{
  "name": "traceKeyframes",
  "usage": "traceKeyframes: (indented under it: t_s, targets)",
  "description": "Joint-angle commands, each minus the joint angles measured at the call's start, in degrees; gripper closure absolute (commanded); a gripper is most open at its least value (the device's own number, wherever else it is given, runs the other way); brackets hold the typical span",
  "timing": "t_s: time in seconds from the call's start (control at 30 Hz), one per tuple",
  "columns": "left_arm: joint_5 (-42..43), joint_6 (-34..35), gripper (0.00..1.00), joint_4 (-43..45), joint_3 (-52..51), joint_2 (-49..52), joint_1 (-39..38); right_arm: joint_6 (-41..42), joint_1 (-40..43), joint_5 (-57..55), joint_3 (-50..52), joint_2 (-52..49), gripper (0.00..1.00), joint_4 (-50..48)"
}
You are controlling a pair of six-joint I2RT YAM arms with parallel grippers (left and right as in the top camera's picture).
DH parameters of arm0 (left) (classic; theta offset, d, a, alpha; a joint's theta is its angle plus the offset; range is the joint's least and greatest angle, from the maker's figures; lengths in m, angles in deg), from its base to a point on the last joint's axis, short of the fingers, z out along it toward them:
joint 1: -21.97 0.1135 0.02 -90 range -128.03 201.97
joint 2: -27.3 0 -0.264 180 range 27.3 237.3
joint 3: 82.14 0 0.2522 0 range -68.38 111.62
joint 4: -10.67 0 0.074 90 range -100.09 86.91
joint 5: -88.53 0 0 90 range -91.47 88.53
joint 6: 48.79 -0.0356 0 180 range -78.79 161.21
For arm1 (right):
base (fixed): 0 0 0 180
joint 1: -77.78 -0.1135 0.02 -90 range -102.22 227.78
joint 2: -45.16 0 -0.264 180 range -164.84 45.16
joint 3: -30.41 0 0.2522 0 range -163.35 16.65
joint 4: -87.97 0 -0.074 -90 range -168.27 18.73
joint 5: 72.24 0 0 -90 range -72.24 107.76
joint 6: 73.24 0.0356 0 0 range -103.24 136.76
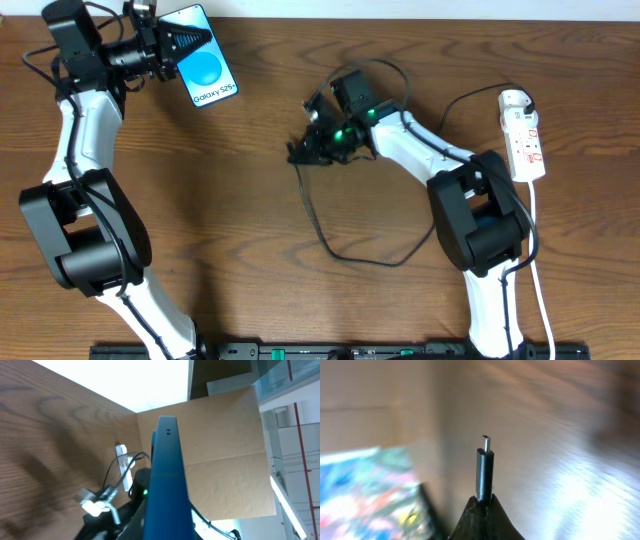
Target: Plug charger to phone and switch on socket
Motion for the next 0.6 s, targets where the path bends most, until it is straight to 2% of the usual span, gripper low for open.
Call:
traceKeyframes:
  t_s: [0.0, 0.3, 0.57]
  targets:
    - [1.20, 0.57, 0.92, 0.44, 0.15, -1.29, -0.11, -1.14, 0.85, 24.94, -0.26, 0.26, 0.99, -7.48]
    - [0.70, 0.59, 0.93, 0.24, 0.15, -1.29, -2.27, 10.71, -1.09, 26.69, -0.26, 4.26, 0.99, -24.22]
    - [-6.14, 4.24, 0.93, 0.33, 0.15, -1.29, -2.93, 30.95, -1.18, 26.67, -0.26, 4.33, 0.99, -48.09]
